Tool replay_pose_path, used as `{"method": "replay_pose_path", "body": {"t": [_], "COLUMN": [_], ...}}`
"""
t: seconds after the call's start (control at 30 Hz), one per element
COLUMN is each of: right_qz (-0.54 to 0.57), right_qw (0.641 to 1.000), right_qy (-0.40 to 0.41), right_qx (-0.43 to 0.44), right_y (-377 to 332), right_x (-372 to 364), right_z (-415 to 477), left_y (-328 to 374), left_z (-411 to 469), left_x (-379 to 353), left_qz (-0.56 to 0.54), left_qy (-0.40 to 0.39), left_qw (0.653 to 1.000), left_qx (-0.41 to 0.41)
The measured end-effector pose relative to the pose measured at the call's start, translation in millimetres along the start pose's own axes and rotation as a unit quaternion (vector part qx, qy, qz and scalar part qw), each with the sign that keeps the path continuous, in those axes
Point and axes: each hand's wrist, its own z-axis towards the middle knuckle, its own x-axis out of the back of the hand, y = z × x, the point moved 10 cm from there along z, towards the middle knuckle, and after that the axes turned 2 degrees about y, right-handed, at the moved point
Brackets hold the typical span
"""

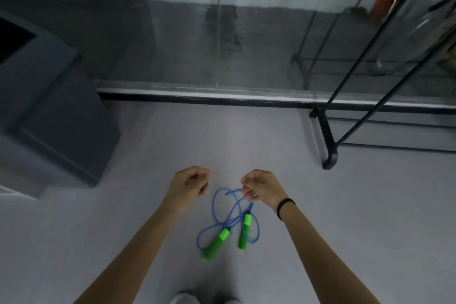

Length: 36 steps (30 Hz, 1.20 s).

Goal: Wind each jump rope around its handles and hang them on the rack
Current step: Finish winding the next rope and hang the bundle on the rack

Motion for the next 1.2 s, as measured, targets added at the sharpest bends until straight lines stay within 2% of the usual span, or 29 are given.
{"method": "replay_pose_path", "body": {"t": [0.27,0.37,0.43,0.5,0.67,0.83,0.9,0.97,1.03,1.1,1.2], "right_qz": [-0.07,-0.136,-0.236,-0.381,-0.43,-0.466,-0.415,-0.319,-0.262,-0.234,-0.215], "right_qw": [0.996,0.986,0.965,0.916,0.889,0.868,0.891,0.916,0.92,0.925,0.94], "right_qy": [0.04,0.052,0.081,0.1,0.084,0.127,0.157,0.225,0.274,0.275,0.236], "right_qx": [-0.046,-0.078,-0.084,-0.079,-0.134,-0.117,-0.1,-0.088,-0.103,-0.119,-0.123], "right_y": [268,353,394,417,474,479,472,465,467,475,486], "right_x": [-52,-62,-56,-51,-53,-51,-43,-27,-15,-17,-35], "right_z": [173,218,240,246,238,251,254,254,250,248,248], "left_y": [-294,-389,-435,-472,-535,-559,-565,-571,-578,-579,-581], "left_z": [83,104,109,109,88,86,84,80,73,68,66], "left_x": [-55,-72,-80,-84,-98,-111,-115,-118,-123,-127,-129], "left_qz": [0.056,0.096,0.136,0.164,0.202,0.221,0.255,0.29,0.325,0.345,0.355], "left_qy": [-0.053,-0.095,-0.121,-0.136,-0.177,-0.2,-0.211,-0.221,-0.24,-0.253,-0.257], "left_qw": [0.997,0.991,0.983,0.977,0.96,0.949,0.937,0.924,0.906,0.894,0.887], "left_qx": [0.015,0.01,0.0,0.009,0.079,0.106,0.114,0.118,0.129,0.136,0.142]}}
